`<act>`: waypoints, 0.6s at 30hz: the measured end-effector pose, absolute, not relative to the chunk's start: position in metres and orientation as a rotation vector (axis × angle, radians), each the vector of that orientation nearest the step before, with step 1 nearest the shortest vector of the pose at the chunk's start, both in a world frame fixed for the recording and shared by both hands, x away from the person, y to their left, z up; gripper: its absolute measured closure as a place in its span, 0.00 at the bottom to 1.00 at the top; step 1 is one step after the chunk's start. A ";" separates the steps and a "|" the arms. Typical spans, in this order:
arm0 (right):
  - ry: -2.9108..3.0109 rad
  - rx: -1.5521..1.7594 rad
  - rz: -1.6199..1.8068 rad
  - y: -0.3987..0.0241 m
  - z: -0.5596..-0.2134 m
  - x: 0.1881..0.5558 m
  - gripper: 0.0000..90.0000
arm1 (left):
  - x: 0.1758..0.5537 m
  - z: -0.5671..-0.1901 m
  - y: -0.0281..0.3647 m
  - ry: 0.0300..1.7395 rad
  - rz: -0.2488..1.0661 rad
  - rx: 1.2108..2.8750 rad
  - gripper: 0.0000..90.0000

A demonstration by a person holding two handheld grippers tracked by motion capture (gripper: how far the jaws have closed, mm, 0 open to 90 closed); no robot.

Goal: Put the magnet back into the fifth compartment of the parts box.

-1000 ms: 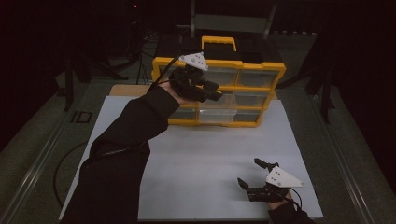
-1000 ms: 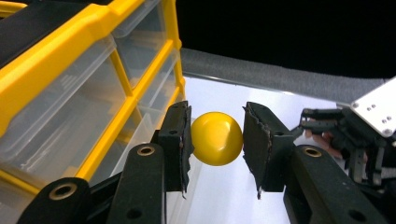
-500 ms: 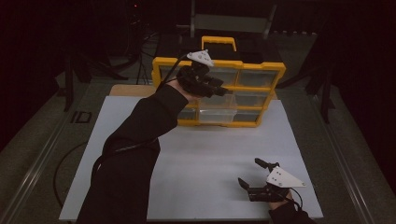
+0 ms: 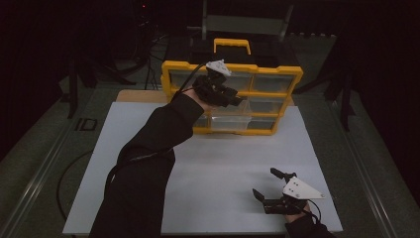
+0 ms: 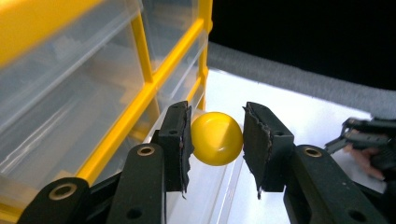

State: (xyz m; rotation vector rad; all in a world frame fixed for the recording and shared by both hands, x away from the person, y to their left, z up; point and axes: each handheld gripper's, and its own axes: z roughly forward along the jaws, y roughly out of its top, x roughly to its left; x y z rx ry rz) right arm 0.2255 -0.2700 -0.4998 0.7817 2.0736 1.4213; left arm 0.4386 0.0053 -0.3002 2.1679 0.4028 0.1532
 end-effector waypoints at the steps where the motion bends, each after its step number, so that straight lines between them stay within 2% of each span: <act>1: 2.074 0.784 1.422 -0.270 -0.500 0.225 0.09 | 0.439 -0.302 0.005 0.405 0.156 2.171 0.70; 18: 2.075 0.780 1.420 -0.270 -0.500 0.225 0.09 | 0.452 -0.323 0.004 0.534 0.181 2.255 0.70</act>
